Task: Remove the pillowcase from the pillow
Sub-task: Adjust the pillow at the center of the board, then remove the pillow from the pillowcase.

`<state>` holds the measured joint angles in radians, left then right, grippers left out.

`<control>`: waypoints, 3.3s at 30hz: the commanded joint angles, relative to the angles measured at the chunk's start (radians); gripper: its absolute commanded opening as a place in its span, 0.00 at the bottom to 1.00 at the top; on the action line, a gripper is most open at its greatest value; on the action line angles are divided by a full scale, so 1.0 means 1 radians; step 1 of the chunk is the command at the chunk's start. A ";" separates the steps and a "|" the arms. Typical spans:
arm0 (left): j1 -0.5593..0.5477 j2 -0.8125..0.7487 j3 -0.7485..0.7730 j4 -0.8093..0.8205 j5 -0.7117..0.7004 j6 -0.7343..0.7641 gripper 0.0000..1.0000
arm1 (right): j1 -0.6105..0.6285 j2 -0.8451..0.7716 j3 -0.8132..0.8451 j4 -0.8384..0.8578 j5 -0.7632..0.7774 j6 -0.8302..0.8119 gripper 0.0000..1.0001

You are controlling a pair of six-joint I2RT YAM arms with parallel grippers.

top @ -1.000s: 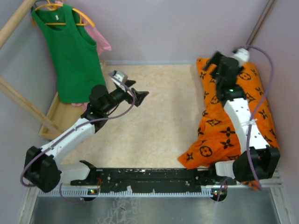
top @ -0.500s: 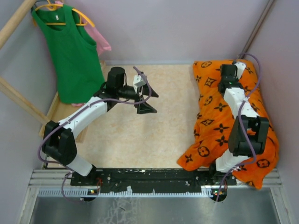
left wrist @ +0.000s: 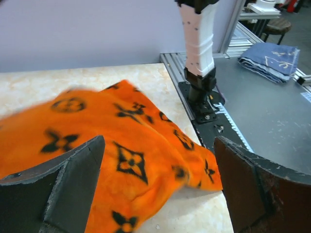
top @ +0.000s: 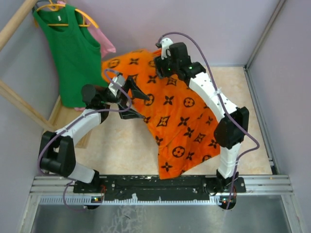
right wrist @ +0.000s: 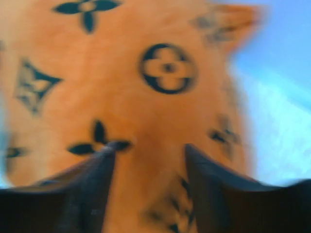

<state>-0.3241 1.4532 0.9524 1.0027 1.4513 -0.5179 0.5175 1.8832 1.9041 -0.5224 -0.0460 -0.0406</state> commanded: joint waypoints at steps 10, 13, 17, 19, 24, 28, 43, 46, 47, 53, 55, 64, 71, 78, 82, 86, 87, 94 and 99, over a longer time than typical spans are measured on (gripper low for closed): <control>-0.013 0.351 0.228 0.742 0.067 -0.740 1.00 | -0.415 -0.658 -0.797 0.636 -0.331 0.571 0.99; -0.006 0.410 0.424 0.206 -0.016 -0.359 1.00 | -0.439 -0.736 -0.848 0.504 -0.265 0.478 0.99; -0.049 0.643 1.166 -1.233 -0.790 0.447 0.99 | -0.438 -0.804 -0.958 0.539 -0.192 0.533 0.99; -0.065 0.798 1.520 -1.439 -1.020 0.522 0.99 | -0.434 -0.809 -0.985 0.527 -0.190 0.582 0.99; -0.084 0.620 1.267 -1.371 -0.807 0.833 0.99 | -0.373 -0.831 -1.064 0.437 -0.104 0.662 0.99; -0.133 0.413 1.049 -1.564 -0.650 1.168 1.00 | -0.350 -0.869 -1.207 0.466 -0.123 0.751 0.99; -0.513 0.202 0.331 -0.865 -1.267 0.778 1.00 | -0.226 -0.781 -1.333 0.696 -0.235 0.723 0.84; -0.515 0.226 0.270 -0.776 -1.467 0.729 0.98 | -0.221 -0.757 -1.359 0.721 -0.265 0.726 0.71; -0.513 0.243 0.263 -0.770 -1.554 0.723 0.95 | -0.222 -0.761 -1.374 0.727 -0.267 0.727 0.62; -0.456 0.274 0.227 -0.801 -1.871 0.638 0.75 | -0.381 -0.878 -1.503 0.699 -0.297 0.748 0.02; -0.414 0.214 0.172 -0.787 -1.786 0.609 0.71 | -0.459 -0.902 -1.504 0.622 -0.272 0.718 0.00; -0.182 -0.036 -0.026 -0.739 -1.400 0.415 0.79 | -0.402 -0.903 -1.366 0.571 -0.134 0.625 0.15; -0.176 -0.018 -0.039 -0.764 -1.343 0.411 0.85 | 0.045 -0.768 -1.024 0.496 0.203 0.402 0.99; -0.175 -0.004 -0.051 -0.762 -1.373 0.393 0.85 | 0.158 -0.550 -0.892 0.439 0.273 0.443 0.99; -0.175 -0.006 -0.068 -0.771 -1.424 0.399 0.84 | 0.124 -0.557 -1.006 0.365 0.293 0.489 0.80; -0.175 -0.003 -0.086 -0.792 -1.496 0.398 0.83 | -0.097 -0.743 -1.288 0.373 0.164 0.577 0.23; -0.176 -0.002 -0.090 -0.797 -1.515 0.398 0.83 | -0.166 -0.804 -1.347 0.362 0.136 0.589 0.12; -0.191 -0.044 -0.091 -0.762 -1.551 0.414 0.84 | -0.366 -0.961 -1.424 0.349 -0.013 0.603 0.00; -0.412 -0.110 0.036 -0.805 -1.382 0.683 0.99 | -0.363 -0.885 -1.390 0.418 -0.077 0.601 0.00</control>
<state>-0.6022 1.4052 0.8940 0.2531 -0.0288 -0.0551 0.1799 0.9581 0.4740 -0.1089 -0.1257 0.5835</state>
